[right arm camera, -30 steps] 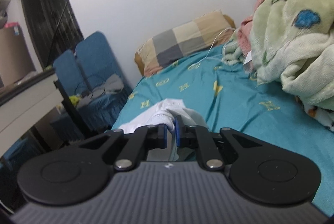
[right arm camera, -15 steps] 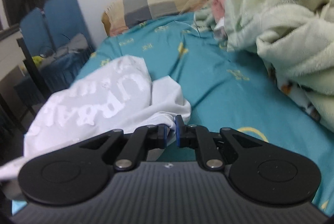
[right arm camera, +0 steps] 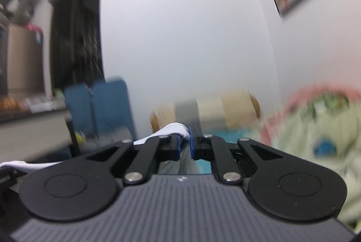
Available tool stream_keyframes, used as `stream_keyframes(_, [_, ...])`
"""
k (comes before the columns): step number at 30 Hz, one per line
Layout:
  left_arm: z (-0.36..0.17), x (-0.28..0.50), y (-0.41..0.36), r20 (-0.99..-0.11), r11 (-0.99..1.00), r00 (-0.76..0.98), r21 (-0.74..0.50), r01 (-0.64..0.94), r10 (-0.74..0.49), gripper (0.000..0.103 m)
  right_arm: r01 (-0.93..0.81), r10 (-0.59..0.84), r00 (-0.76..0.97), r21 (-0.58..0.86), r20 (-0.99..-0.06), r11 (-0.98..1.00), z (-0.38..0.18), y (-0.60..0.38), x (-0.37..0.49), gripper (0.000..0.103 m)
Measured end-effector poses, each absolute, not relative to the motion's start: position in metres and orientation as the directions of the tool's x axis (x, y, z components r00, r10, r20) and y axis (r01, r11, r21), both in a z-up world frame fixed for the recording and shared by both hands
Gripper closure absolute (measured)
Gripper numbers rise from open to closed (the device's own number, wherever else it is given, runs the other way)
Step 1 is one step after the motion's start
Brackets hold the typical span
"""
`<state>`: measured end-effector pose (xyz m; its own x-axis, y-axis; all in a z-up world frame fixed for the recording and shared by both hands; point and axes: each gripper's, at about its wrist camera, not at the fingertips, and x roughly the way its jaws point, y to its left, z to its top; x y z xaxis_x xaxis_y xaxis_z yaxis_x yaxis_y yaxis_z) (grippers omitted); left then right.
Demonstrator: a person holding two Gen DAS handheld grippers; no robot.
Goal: Fold clothes
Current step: 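Lift the T-shirt high with both grippers and shake it out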
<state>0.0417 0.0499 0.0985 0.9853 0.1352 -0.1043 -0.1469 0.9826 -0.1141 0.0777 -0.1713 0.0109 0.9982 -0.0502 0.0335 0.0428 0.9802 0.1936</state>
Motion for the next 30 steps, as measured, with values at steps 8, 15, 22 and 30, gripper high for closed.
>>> stream_keyframes(8, [0.274, -0.014, 0.083, 0.099, 0.986, 0.994, -0.165, -0.023, 0.039, 0.093, -0.063, 0.003, 0.965, 0.219, 0.263, 0.974, 0.177, -0.162, 0.02, 0.092])
stream_keyframes(15, [0.388, -0.108, 0.084, 0.22, 0.995, 0.975, -0.087, 0.056, -0.036, 0.092, -0.127, 0.036, 0.927, 0.223, 0.373, 0.967, 0.28, -0.164, -0.067, 0.092])
stream_keyframes(22, [0.466, -0.186, 0.07, 0.271, 0.992, 0.959, -0.065, 0.104, -0.083, 0.092, -0.142, 0.035, 0.875, 0.189, 0.482, 0.972, 0.343, -0.173, -0.145, 0.092])
stream_keyframes(30, [0.436, -0.094, 0.062, 0.149, 0.989, 0.985, -0.104, 0.106, -0.09, 0.092, -0.125, 0.045, 0.938, 0.213, 0.345, 0.969, 0.328, -0.188, -0.097, 0.092])
